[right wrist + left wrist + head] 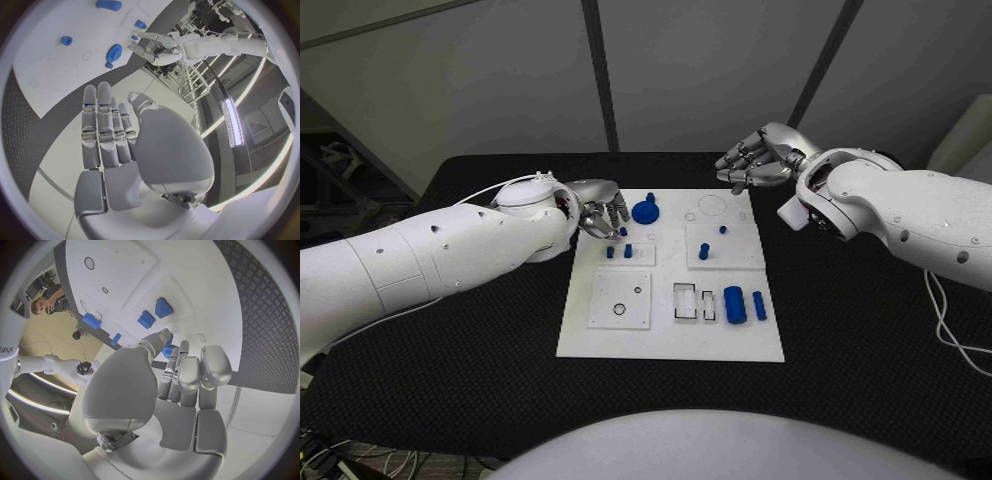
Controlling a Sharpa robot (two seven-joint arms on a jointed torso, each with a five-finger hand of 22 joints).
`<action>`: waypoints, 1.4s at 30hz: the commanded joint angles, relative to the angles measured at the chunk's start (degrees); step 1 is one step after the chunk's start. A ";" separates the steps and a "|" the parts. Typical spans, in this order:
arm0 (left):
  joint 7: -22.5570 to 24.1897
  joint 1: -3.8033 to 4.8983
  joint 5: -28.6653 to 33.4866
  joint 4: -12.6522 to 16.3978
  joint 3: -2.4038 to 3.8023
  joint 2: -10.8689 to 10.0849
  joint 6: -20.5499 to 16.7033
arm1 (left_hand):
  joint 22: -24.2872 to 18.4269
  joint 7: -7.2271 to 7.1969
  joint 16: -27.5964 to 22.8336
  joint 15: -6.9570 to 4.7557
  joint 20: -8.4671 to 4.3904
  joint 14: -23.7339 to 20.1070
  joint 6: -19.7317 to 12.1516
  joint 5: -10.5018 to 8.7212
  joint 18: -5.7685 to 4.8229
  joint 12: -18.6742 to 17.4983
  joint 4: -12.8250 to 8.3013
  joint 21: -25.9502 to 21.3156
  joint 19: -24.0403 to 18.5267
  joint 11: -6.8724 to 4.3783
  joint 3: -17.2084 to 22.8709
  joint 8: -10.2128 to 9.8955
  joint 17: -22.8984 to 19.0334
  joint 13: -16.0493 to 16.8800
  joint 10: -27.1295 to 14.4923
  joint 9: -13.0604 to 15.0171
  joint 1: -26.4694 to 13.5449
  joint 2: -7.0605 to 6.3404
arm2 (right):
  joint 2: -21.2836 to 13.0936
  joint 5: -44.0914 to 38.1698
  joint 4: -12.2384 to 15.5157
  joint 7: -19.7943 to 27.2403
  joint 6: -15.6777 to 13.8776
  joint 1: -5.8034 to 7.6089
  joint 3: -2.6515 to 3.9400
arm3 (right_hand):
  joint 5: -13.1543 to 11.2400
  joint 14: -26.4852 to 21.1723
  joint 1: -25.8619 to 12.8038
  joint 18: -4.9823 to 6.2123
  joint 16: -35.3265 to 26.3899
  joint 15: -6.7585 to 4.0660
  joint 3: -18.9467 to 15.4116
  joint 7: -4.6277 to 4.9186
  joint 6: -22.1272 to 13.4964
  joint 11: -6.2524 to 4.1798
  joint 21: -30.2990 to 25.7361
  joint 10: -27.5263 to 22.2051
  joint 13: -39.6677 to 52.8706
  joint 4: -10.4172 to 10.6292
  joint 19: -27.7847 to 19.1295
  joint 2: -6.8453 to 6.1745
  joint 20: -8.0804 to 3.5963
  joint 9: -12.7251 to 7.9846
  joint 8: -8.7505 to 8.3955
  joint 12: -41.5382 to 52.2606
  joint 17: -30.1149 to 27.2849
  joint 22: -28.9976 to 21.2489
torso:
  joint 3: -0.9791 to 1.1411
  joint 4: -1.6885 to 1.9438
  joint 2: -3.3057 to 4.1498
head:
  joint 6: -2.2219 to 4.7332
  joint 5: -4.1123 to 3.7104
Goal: Assemble the parts on the task board
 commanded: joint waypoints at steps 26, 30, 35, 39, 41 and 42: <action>29.76 -0.57 65.62 10.73 1.72 -12.41 -17.88 | -3.89 3.72 -19.10 1.13 1.22 -12.58 5.72 0.47 -1.15 3.72 2.45 -36.38 -13.76 0.81 -8.01 3.01 -28.86 0.63 -2.96 0.32 1.11 4.46 | -1.52 -44.19 5.52 -11.03 2.86 -3.88 -1.84 | -9.07 2.79 -2.48 -1.65 45.18 -0.46 4.33 -0.16 -0.07 0.08 32.15 -5.10 -0.47 -3.01 2.25 -2.07 -0.98 -0.24 -0.91 0.25 30.72 30.21 | -0.13 -0.12 0.10 | 3.49 -4.25; 31.46 -0.70 69.71 12.13 1.72 -13.00 -17.81 | -4.32 3.66 -19.21 1.09 1.17 -12.81 6.07 0.51 -1.00 4.32 2.61 -37.42 -14.11 0.71 -7.90 3.19 -29.09 0.72 -2.51 0.32 1.19 4.78 | -1.21 -44.69 5.49 -11.31 2.94 -4.14 -1.87 | -9.06 2.85 -2.49 -2.14 50.25 -0.36 4.39 -0.01 -0.32 0.16 35.90 -5.67 -0.44 -3.03 3.25 -1.96 -0.68 -0.17 -0.81 0.80 34.91 34.39 | -0.12 -0.03 0.08 | 3.47 -4.39; 32.60 -0.83 71.71 13.48 1.72 -13.49 -18.02 | -4.41 3.63 -19.28 1.06 1.15 -12.95 6.22 0.52 -1.00 4.55 2.66 -37.55 -14.15 0.68 -7.85 3.27 -29.20 0.75 -2.39 0.33 1.24 4.89 | -0.73 -44.93 5.41 -11.37 3.47 -4.51 -1.88 | -8.30 3.13 -2.19 -2.79 55.08 -0.40 4.88 0.01 -0.05 0.04 39.90 -5.61 -0.43 -3.24 4.73 -1.74 -0.54 -0.10 -0.69 1.36 39.10 38.96 | -0.10 0.03 0.10 | 3.48 -4.47; 33.10 -0.90 72.98 14.04 1.72 -13.73 -18.44 | -4.51 3.61 -19.33 1.06 1.12 -13.07 6.07 0.52 -1.00 4.57 2.57 -37.68 -14.18 0.70 -7.83 3.20 -29.32 0.68 -2.69 0.26 1.40 4.79 | -0.24 -45.12 5.14 -11.54 4.04 -4.81 -1.89 | -7.50 3.50 -1.60 -3.54 59.55 -0.62 5.98 -0.15 0.69 -0.18 44.02 -5.16 -0.46 -3.63 6.49 -1.38 -0.45 0.00 -0.49 1.84 43.11 43.72 | -0.05 -0.03 0.12 | 3.50 -4.40; 33.26 -0.93 73.36 14.30 1.72 -13.88 -18.52 | -4.53 3.61 -19.34 1.06 1.12 -13.09 6.06 0.52 -1.00 4.58 2.56 -37.70 -14.19 0.71 -7.81 3.19 -29.34 0.67 -2.75 0.26 1.44 4.80 | 0.05 -45.21 4.92 -11.61 4.17 -4.92 -1.88 | -7.93 3.52 -1.16 -3.76 60.75 -0.70 6.84 -0.22 0.98 -0.23 45.35 -4.98 -0.50 -3.92 6.98 -1.10 -0.46 0.02 -0.45 1.95 44.10 45.24 | 0.00 -0.09 0.18 | 3.57 -4.30; 33.32 -0.94 73.50 14.41 1.72 -13.95 -18.52 | -4.53 3.61 -19.34 1.06 1.12 -13.09 6.06 0.52 -1.00 4.59 2.56 -37.71 -14.19 0.71 -7.81 3.19 -29.34 0.67 -2.76 0.25 1.45 4.80 | 0.17 -45.25 4.82 -11.64 4.23 -4.96 -1.88 | -8.02 3.48 -1.04 -3.82 61.12 -0.70 7.21 -0.24 1.10 -0.24 45.76 -4.92 -0.52 -4.03 7.06 -1.05 -0.45 0.02 -0.44 1.99 44.38 45.68 | 0.00 -0.09 0.18 | 3.59 -4.30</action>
